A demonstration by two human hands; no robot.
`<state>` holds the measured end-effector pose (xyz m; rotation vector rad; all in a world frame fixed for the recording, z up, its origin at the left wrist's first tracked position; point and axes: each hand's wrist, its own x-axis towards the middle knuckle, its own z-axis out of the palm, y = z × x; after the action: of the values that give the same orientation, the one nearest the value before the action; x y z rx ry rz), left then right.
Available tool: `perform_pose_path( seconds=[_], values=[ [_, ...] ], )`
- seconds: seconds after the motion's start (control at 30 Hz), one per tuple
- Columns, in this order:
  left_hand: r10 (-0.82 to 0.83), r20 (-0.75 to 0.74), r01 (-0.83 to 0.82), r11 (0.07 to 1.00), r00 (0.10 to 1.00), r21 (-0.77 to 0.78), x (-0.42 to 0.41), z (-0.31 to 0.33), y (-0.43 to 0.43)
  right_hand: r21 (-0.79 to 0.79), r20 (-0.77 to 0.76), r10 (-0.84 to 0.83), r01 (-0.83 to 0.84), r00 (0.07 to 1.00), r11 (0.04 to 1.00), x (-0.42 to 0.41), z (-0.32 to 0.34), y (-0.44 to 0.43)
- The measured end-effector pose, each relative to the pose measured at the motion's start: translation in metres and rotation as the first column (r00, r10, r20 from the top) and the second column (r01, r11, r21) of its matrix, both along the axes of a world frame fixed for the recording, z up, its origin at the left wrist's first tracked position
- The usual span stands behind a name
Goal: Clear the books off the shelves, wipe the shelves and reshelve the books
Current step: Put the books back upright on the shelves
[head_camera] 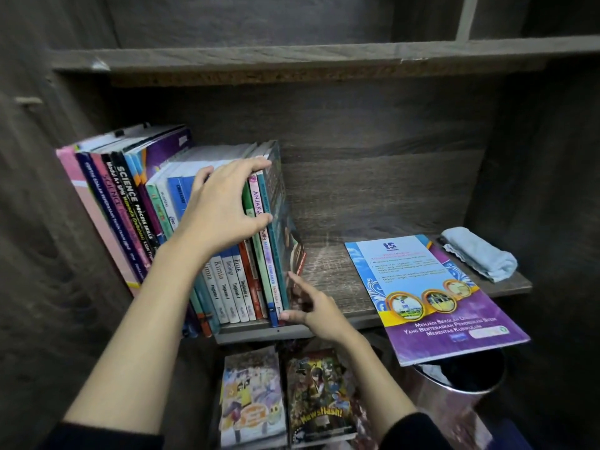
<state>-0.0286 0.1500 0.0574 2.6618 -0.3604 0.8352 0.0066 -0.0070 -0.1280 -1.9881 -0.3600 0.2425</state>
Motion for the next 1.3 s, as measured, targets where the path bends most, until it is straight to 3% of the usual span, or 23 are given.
perform_pose_path(
  seconds=[0.27,0.5,0.7,0.83,0.93,1.03,1.1,1.2,1.27,1.3],
  values=[
    [0.063,0.078,-0.065,0.998,0.995,0.027,0.005,-0.006,-0.007,-0.030,0.034,-0.012,0.013,0.999,0.999,0.007,-0.009,0.006],
    [0.107,0.140,-0.115,0.992,0.984,0.050,0.008,-0.011,-0.011,0.023,0.118,-0.168,0.166,0.979,0.986,0.009,-0.014,0.005],
    [0.194,0.168,-0.206,0.977,0.967,0.061,0.009,-0.012,-0.019,-0.064,0.152,-0.154,0.165,0.976,0.984,0.008,-0.013,0.011],
    [0.247,0.130,-0.257,0.964,0.960,0.066,0.007,-0.014,-0.025,-0.136,0.074,-0.072,0.081,0.995,0.987,0.011,-0.006,0.005],
    [0.259,0.258,-0.272,0.962,0.931,0.018,0.000,-0.021,-0.038,-0.119,0.108,-0.085,0.097,0.991,0.988,0.011,0.001,-0.006],
    [0.173,0.474,-0.119,0.983,0.863,-0.141,-0.007,-0.035,-0.072,-0.075,0.231,-0.285,0.309,0.930,0.948,0.011,0.010,-0.039],
    [0.151,0.562,-0.010,0.969,0.813,-0.245,-0.008,-0.050,-0.098,-0.146,0.348,-0.410,0.481,0.843,0.865,0.009,0.018,-0.068],
    [0.099,0.367,0.087,0.885,0.925,-0.458,-0.002,-0.081,-0.133,-0.236,0.444,-0.564,0.699,0.696,0.675,0.004,0.019,-0.123],
    [-0.039,0.045,0.058,0.806,0.998,-0.588,0.009,-0.107,-0.150,-0.319,0.472,-0.635,0.789,0.612,0.524,0.003,0.013,-0.159],
    [-0.125,-0.161,-0.008,0.764,0.979,-0.645,0.015,-0.122,-0.158,-0.378,0.463,-0.663,0.807,0.588,0.453,0.002,0.009,-0.176]
  ],
)
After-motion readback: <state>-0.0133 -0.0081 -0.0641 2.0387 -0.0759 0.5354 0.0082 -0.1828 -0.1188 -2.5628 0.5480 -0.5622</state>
